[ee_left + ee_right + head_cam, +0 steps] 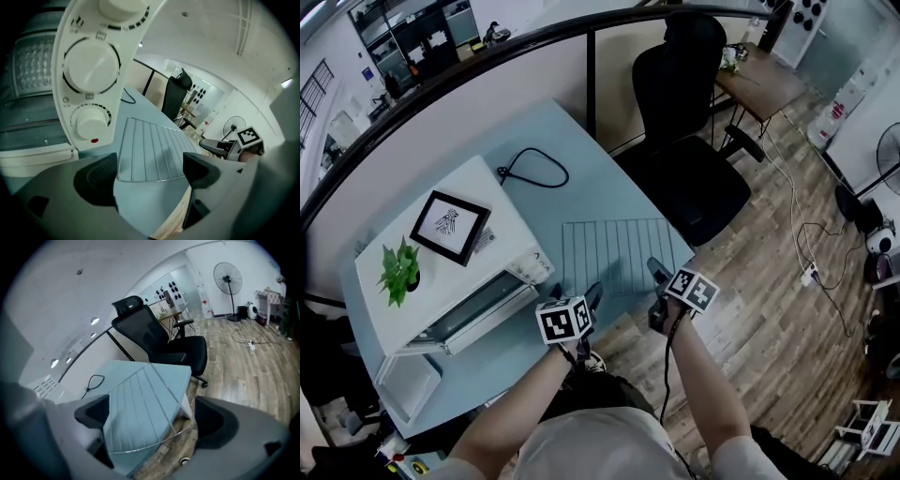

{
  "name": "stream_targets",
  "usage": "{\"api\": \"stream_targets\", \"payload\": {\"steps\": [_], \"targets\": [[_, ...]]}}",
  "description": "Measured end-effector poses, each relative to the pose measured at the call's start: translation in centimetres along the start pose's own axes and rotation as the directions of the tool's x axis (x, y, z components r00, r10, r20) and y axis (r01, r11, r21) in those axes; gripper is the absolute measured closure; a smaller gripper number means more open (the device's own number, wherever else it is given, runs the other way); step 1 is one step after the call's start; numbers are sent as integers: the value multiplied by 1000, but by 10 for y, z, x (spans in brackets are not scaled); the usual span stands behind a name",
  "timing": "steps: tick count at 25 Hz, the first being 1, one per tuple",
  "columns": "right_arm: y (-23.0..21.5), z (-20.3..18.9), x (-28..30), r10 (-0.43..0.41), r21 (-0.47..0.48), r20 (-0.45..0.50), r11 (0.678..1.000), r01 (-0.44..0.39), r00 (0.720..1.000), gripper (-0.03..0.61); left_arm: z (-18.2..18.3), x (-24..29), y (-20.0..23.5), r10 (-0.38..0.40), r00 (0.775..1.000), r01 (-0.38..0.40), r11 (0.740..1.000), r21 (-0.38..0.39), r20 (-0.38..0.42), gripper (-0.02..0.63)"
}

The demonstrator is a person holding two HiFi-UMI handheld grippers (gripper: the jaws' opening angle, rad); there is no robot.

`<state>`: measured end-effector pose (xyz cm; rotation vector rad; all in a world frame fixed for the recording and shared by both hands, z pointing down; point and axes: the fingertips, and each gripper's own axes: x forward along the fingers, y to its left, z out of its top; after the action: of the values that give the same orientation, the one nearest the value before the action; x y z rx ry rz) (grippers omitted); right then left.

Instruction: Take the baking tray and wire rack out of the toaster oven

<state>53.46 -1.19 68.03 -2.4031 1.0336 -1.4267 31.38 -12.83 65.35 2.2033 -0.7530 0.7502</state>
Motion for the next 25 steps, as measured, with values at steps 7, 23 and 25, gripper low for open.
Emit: {"api": "stream_targets", "payload": {"steps": [7, 23, 25], "targets": [[77, 13, -62, 173, -154, 20, 974, -168, 985, 72, 40, -69, -7, -16, 993, 6, 996, 85, 120, 192], [300, -11, -226, 616, -612, 16, 629, -479, 788, 389, 106, -250, 19, -1, 917, -141, 935, 325, 400, 390], [325, -19, -246, 677, -608, -14, 578, -543, 736, 414, 115, -275, 27, 9, 896, -168, 932, 321, 444, 407]]}}
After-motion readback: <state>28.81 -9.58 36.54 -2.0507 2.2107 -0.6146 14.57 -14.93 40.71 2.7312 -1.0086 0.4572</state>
